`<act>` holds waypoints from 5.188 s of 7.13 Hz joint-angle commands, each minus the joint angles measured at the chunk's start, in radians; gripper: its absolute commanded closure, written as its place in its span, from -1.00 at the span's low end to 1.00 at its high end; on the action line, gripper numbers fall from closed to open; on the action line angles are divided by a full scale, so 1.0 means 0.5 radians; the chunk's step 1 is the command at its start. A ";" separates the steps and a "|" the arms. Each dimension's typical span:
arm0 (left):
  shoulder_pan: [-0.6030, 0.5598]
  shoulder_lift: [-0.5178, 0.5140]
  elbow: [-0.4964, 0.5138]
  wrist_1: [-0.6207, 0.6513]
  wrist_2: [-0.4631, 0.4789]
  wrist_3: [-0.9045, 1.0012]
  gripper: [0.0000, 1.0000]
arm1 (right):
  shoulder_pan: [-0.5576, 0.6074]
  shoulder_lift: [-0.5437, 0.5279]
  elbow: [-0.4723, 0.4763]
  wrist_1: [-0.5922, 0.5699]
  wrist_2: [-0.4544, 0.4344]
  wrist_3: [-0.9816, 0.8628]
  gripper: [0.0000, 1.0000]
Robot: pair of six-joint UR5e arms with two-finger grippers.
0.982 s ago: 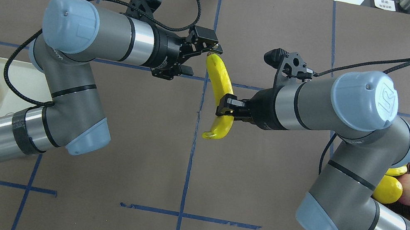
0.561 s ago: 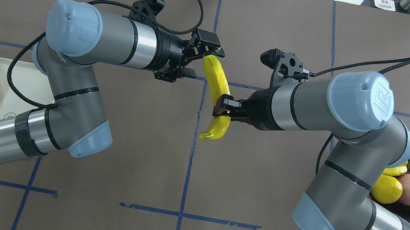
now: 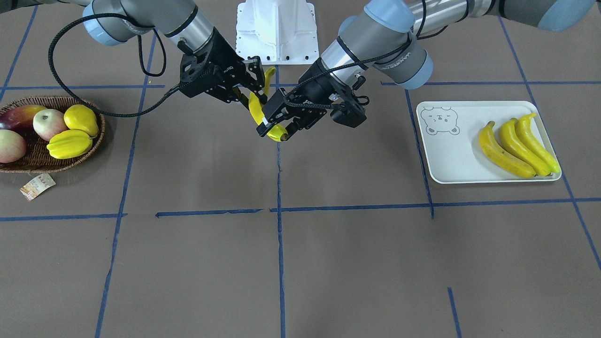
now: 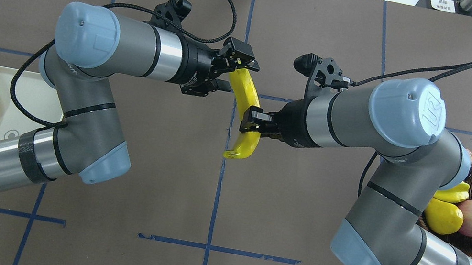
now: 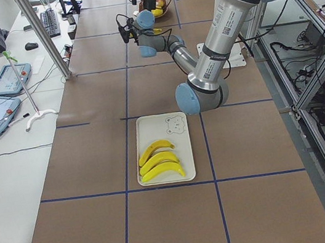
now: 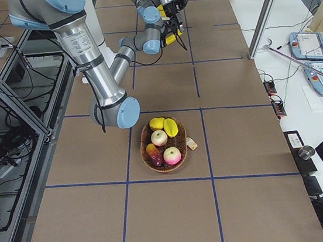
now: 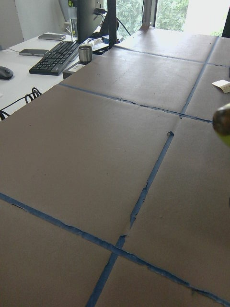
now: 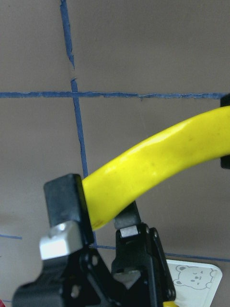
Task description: Transfer all bananas from basket to plate
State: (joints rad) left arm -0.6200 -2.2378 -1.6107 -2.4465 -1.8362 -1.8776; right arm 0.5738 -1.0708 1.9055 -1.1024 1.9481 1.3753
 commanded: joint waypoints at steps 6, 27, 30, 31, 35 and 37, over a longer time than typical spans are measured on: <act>0.019 0.006 -0.003 0.000 0.000 0.006 1.00 | 0.003 0.016 -0.022 -0.007 0.000 -0.020 0.74; -0.929 1.162 0.042 -0.462 -0.896 0.709 1.00 | 0.589 -0.215 0.248 -1.262 0.420 -1.082 -0.99; -0.926 1.159 0.441 -1.048 -0.890 0.601 1.00 | 0.586 -0.215 0.251 -1.262 0.414 -1.082 -0.99; -0.917 1.159 0.578 -1.241 -0.893 0.610 1.00 | 0.586 -0.211 0.248 -1.265 0.414 -1.082 -0.99; -0.905 1.138 0.812 -1.457 -0.890 0.620 1.00 | 0.574 -0.202 0.245 -1.262 0.414 -1.079 -0.99; -0.901 1.132 0.850 -1.501 -0.881 0.620 0.95 | 0.574 -0.196 0.248 -1.265 0.414 -1.079 -0.99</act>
State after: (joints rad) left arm -1.0718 -1.6698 -1.1981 -3.1836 -2.2799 -1.5678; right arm 0.8611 -1.1701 2.0282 -1.7337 2.1553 0.8360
